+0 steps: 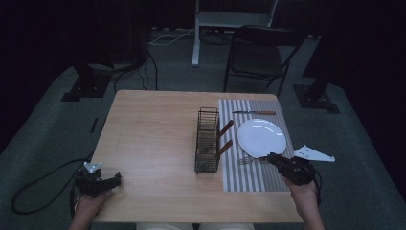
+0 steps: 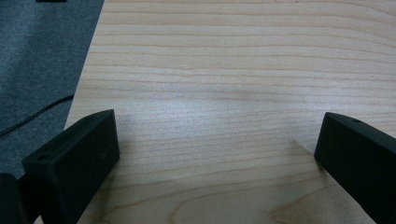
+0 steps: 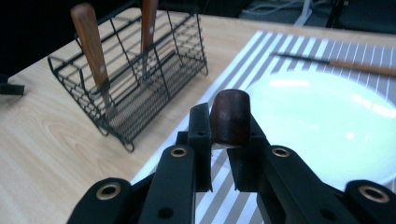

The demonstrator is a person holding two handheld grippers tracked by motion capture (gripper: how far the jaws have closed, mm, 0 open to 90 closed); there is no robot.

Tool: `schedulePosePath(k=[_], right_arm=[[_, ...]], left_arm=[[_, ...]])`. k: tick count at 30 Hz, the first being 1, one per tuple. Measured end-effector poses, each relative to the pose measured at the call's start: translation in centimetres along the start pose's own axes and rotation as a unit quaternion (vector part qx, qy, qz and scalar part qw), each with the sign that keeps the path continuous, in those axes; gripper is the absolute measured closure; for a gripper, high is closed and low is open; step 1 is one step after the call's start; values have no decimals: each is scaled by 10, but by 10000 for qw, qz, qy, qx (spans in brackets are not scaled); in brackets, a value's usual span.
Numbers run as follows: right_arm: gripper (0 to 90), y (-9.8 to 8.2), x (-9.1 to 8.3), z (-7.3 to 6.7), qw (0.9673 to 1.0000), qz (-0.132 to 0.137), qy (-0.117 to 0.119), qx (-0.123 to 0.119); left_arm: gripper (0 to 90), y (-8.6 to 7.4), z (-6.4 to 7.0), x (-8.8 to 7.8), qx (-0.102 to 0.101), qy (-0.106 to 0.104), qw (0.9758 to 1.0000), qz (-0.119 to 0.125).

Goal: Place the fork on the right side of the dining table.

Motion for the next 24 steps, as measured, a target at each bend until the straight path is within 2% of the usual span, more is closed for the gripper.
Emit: schedulePosePath(k=[1, 6, 13, 18, 24], right_arm=[[807, -7, 0, 0, 9999, -33, 41, 120], [807, -18, -3, -1, 9995, -20, 29, 309], [806, -29, -1, -4, 9987, -137, 133, 466], [799, -32, 0, 2, 9978, -155, 233, 595], [740, -36, 3, 12, 9985, -206, 115, 485]], left_arm=[[3, 0, 0, 0, -1, -1, 10000, 1], [2, 0, 0, 0, -10, -4, 10000, 11], [3, 0, 0, 0, -10, 0, 10000, 10], [3, 0, 0, 0, -10, -1, 10000, 10], [2, 0, 0, 0, -9, -2, 10000, 10]])
Point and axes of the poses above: each handheld gripper's, and its own axes: x roughly forward along the jaws, y roughly out of its top, z roughly to its right, the point moved 8 cm from there along x, roughly forward along the jaws, and after that the axes turned 7 degrees about -y, right-handed, at the moved point
